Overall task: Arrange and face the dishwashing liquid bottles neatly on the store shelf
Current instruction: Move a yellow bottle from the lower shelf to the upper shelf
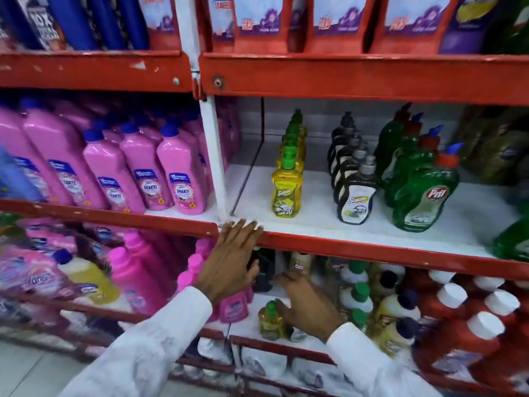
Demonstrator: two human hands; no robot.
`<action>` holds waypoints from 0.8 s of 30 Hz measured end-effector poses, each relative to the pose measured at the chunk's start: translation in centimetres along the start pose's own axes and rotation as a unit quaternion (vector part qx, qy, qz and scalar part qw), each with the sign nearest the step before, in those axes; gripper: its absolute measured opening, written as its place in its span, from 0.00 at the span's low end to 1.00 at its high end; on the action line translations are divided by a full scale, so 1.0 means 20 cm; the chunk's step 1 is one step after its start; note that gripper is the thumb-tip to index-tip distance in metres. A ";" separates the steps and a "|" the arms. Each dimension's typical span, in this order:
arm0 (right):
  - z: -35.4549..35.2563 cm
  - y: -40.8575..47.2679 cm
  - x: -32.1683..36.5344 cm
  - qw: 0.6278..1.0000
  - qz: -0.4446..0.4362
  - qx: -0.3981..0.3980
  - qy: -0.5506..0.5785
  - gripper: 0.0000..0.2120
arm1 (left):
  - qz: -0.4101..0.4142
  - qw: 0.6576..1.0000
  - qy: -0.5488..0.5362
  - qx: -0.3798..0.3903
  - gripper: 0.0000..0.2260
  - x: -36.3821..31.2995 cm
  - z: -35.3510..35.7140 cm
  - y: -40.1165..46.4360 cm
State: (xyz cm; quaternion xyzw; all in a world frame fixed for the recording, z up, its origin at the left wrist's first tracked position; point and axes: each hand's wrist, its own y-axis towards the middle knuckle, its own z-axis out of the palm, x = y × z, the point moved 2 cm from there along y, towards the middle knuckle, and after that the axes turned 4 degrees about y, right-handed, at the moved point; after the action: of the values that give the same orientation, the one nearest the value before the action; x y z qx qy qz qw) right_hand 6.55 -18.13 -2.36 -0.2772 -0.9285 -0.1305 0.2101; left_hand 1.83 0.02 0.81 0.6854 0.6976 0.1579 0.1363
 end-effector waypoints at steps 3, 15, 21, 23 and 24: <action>0.15 0.06 -0.01 0.990 0.090 0.106 0.008 0.22 | -0.004 1.000 -0.011 0.011 0.34 0.00 0.02 -0.01; 0.23 0.14 -0.01 0.982 0.160 0.101 0.019 0.14 | -0.019 0.994 -0.107 -0.028 0.32 0.02 0.03 -0.02; -0.37 0.08 0.17 0.980 0.140 -0.053 0.129 0.18 | -0.004 0.989 -0.141 -0.054 0.32 0.07 0.06 -0.01; -0.61 0.06 0.25 0.975 0.118 -0.113 0.152 0.19 | -0.007 0.987 -0.146 -0.065 0.32 0.07 0.08 -0.01; -0.71 0.06 0.29 0.972 0.102 -0.140 0.159 0.19 | -0.012 0.986 -0.150 -0.070 0.32 0.07 0.09 -0.01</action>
State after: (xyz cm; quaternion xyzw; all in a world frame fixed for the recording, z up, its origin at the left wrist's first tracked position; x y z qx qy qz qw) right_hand 7.25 -19.61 12.92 -0.3728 -0.8224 -0.2791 0.3267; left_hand 2.38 1.47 -0.88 0.6818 0.6648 0.1003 0.2885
